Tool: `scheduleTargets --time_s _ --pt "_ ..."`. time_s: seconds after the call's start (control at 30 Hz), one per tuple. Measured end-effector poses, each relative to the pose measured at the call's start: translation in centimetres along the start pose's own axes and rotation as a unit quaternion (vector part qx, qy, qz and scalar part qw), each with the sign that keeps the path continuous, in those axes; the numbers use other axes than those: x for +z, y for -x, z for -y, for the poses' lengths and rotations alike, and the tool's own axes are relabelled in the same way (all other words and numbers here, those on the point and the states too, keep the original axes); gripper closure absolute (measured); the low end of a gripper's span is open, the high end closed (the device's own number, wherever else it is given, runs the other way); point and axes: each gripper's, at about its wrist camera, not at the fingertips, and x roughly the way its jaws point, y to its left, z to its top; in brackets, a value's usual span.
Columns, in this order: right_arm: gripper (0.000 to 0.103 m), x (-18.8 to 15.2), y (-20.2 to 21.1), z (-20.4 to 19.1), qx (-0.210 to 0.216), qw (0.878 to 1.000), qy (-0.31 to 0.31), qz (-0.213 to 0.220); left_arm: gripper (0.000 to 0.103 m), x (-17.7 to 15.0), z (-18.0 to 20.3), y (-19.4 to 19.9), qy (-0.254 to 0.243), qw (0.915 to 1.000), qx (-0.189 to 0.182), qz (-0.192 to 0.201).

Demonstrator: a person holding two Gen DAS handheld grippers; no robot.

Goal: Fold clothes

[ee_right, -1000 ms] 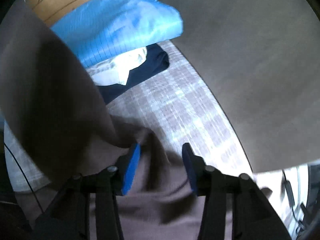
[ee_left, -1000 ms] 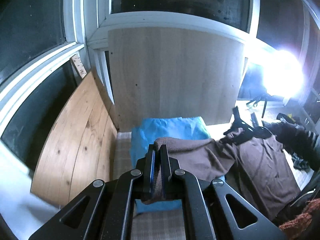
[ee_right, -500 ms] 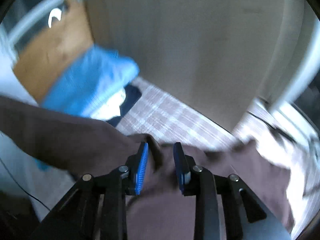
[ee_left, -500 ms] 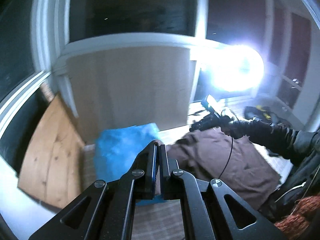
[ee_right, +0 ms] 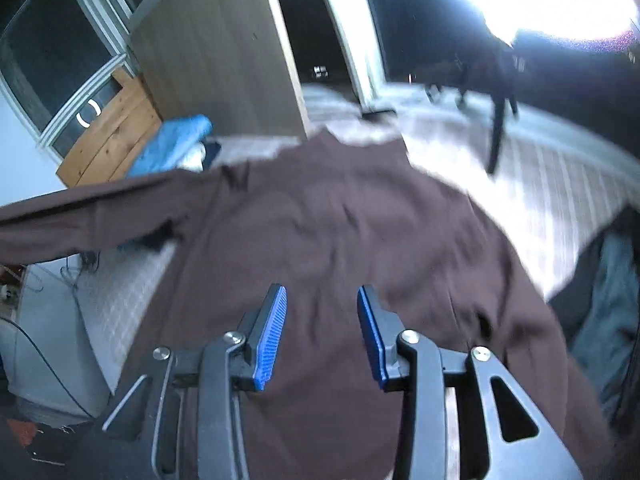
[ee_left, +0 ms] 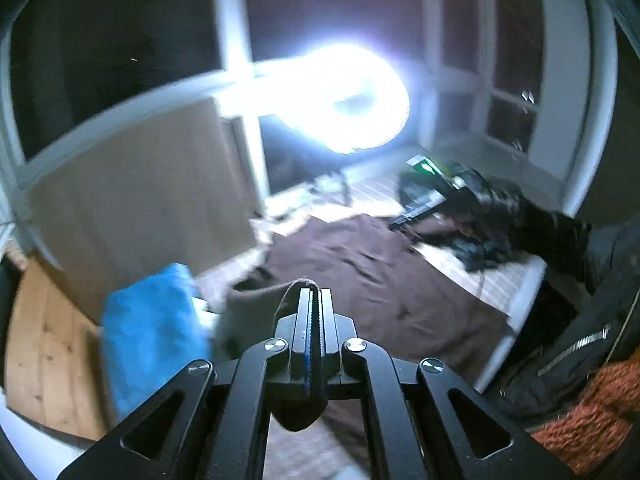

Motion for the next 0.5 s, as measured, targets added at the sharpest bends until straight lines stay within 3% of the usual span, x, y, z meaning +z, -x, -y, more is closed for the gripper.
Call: scheduleTargets --time_s 0.17,0.3,0.4,0.5 --pt "0.066 -4.1 -0.6 1.0 0.014 0.999 0.029 -0.039 0.101 -4.5 9.7 -7.1 -0.017 0.9946 -0.064 -0.080" --pt "0.066 -4.4 -1.9 -0.7 0.035 0.995 0.064 -0.065 0.095 -10.1 15.8 -15.2 -0.004 0.9742 -0.132 -0.183" --pt "0.066 -3.0 -2.9 -3.4 0.055 0.991 0.099 -0.070 0.095 -13.1 16.7 -17.0 0.013 0.9681 -0.107 -0.226" --pt "0.066 -1.2 -4.9 -7.3 0.079 0.984 0.145 -0.073 0.081 -15.5 14.9 -16.4 0.070 0.9666 -0.074 -0.235"
